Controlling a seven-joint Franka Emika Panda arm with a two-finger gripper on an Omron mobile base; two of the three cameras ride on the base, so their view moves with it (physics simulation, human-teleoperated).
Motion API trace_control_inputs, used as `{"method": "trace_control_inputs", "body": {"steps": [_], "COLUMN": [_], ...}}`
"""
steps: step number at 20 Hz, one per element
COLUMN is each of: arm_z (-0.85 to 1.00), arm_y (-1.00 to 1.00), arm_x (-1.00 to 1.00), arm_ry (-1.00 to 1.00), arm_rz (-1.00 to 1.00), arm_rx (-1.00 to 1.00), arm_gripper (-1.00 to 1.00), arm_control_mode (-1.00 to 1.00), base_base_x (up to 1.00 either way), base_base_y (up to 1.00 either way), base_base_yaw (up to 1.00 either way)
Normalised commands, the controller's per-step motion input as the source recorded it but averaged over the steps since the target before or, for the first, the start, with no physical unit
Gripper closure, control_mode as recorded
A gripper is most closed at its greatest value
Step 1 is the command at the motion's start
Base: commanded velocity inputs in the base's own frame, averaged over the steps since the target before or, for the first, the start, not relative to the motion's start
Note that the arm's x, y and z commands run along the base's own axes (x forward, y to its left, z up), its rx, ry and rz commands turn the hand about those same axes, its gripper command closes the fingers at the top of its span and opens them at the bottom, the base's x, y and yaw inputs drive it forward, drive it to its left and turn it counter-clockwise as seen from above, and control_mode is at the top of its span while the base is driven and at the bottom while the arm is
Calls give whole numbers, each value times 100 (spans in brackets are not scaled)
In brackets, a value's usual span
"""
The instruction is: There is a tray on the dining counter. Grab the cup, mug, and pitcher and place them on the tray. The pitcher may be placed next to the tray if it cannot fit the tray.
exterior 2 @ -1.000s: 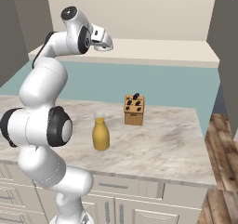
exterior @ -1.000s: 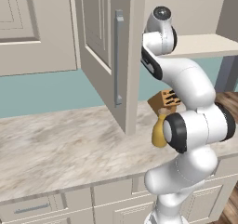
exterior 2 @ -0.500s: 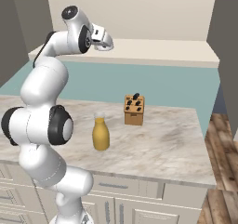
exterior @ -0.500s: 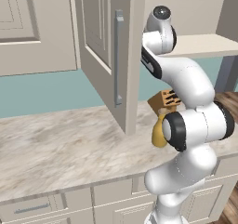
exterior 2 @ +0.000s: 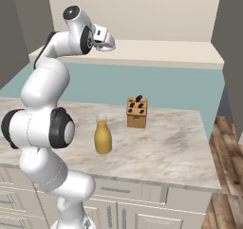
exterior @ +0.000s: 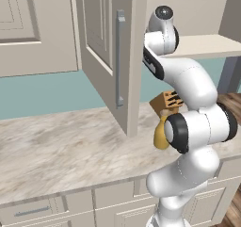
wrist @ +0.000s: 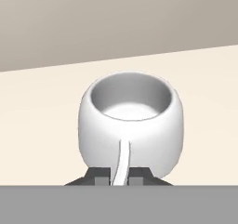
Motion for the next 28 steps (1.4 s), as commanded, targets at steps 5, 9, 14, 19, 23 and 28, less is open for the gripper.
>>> {"method": "trace_control_inputs", "body": {"steps": [5, 9, 14, 19, 23, 28], "arm_z": [0, 0, 0, 0, 0, 0], "arm_y": [0, 0, 0, -3, -14, -32], "arm_x": [0, 0, -23, -46, -57, -58], "arm_ry": [0, 0, 0, 0, 0, 0], "arm_rz": [0, 0, 0, 0, 0, 0], "arm_rx": [0, 0, 0, 0, 2, 6], "arm_gripper": [100, 100, 100, 100, 100, 100], "arm_control_mode": [-100, -100, -100, -100, -100, -100], "base_base_x": [0, 0, 0, 0, 0, 0], "base_base_y": [0, 0, 0, 0, 0, 0], "base_base_yaw": [0, 0, 0, 0, 0, 0]}}
